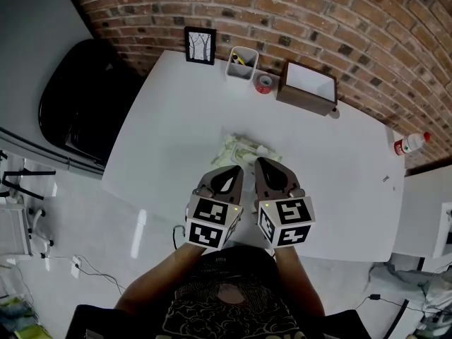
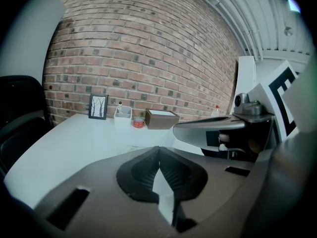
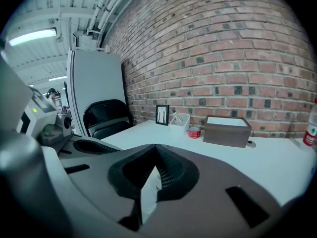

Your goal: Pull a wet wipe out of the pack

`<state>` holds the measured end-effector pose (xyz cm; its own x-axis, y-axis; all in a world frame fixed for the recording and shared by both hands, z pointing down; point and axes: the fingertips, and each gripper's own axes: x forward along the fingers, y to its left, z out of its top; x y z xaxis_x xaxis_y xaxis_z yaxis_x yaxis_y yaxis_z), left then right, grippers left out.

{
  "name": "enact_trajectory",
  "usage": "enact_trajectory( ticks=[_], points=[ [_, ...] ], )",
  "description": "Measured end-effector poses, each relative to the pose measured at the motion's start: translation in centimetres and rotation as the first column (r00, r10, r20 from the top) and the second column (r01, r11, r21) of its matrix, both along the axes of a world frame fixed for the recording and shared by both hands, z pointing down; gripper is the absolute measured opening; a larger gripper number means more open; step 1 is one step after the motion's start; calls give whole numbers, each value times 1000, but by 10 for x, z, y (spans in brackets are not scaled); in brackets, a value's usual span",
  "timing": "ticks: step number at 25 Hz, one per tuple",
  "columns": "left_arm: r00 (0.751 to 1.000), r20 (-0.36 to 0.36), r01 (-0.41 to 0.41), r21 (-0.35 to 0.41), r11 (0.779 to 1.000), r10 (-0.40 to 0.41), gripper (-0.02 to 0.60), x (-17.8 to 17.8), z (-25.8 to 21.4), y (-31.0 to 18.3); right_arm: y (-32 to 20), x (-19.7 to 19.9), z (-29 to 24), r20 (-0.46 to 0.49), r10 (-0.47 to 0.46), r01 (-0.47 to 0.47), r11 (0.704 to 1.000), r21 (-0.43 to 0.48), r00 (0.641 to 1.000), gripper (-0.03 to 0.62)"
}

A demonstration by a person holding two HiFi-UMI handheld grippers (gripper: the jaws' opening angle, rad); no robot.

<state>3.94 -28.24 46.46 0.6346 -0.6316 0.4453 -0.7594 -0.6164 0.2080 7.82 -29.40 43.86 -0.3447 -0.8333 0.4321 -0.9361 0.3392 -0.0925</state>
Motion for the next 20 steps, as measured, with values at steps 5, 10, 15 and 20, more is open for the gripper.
enact_trajectory(
  ticks=[5, 10, 15, 20],
  points=[
    [1000, -19, -4, 14, 1000, 4, 12, -1, -6, 5, 3, -4, -14, -8, 1, 0, 1000, 31, 1000, 15],
    [1000, -28, -13, 25, 1000, 13, 12, -1, -11, 11, 5, -3, -24, -30, 9, -8, 999, 52, 1000, 15],
    [999, -35, -17, 39, 999, 18, 12, -4, -17, 16, 7, -3, -35, -45, 21, -18, 997, 80, 999, 15],
    [999, -40, -21, 55, 998, 24, 12, -6, -25, 19, 10, -6, -47, -57, 24, -18, 994, 106, 998, 15]
  ],
)
